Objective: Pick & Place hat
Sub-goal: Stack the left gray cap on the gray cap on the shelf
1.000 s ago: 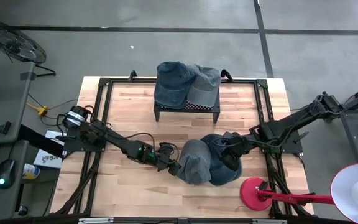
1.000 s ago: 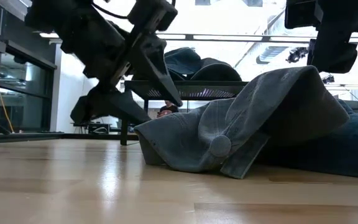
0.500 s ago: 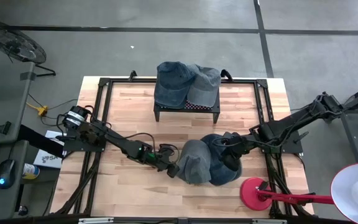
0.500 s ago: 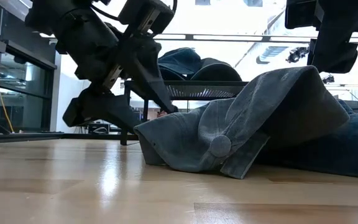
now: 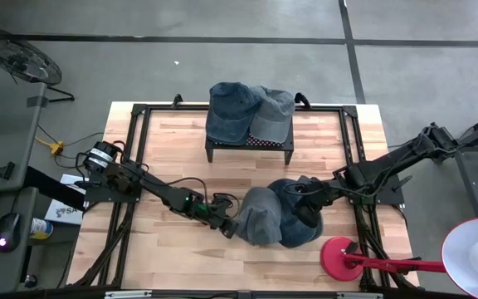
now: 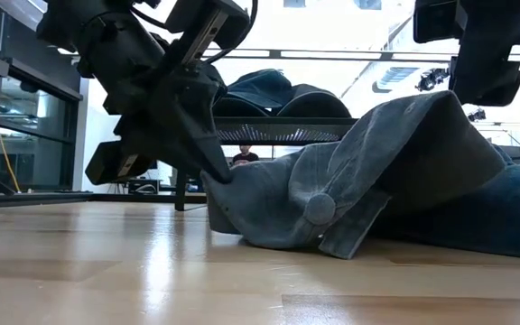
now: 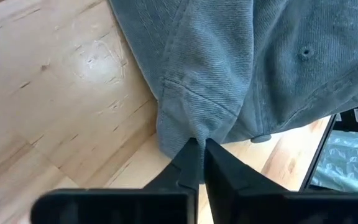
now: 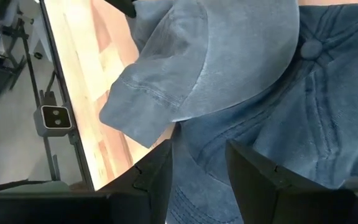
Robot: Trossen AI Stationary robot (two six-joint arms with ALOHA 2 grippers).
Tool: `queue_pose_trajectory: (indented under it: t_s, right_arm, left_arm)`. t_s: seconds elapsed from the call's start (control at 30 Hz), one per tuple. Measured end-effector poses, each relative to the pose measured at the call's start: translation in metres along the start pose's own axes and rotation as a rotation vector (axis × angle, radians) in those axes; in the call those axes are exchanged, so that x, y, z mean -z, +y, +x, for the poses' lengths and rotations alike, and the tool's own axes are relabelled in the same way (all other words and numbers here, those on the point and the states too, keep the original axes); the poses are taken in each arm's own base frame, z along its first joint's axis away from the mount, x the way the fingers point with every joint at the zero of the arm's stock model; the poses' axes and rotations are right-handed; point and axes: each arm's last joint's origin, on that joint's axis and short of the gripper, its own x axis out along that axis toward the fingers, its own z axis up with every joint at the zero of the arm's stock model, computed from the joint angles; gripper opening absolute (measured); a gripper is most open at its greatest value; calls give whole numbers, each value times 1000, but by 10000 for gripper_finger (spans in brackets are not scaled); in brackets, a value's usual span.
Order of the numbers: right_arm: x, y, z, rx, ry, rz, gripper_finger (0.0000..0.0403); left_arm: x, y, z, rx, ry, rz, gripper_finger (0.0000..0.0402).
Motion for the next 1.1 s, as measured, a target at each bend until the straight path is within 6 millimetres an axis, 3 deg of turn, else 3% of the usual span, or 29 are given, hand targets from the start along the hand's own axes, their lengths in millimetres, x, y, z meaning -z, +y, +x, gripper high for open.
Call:
queue_pose_trajectory:
  t_s: [0.2, 0.4, 0.53, 0.77, 0.93, 1.1]
  right_arm:
    - [-3, 5, 0, -67, -12, -7, 140]
    - [-7, 14, -2, -173, -43, -50, 140]
    - [-10, 21, -6, -237, -88, -57, 140]
    - [-9, 32, -29, -348, -226, -75, 140]
    - [-6, 40, -48, -404, -338, -178, 140]
    - [-6, 39, -62, -369, -462, -278, 140]
  left_arm:
    - [-1, -7, -6, 53, 28, 10, 4]
    - [-16, -45, -30, 130, -53, 110, 2]
    - [-26, -67, -51, 81, -129, 166, 2]
    - [-42, -100, -84, -65, -199, 240, 1]
    - [-53, -124, -106, -51, -284, 309, 1]
    - [-60, -149, -127, 40, -274, 489, 0]
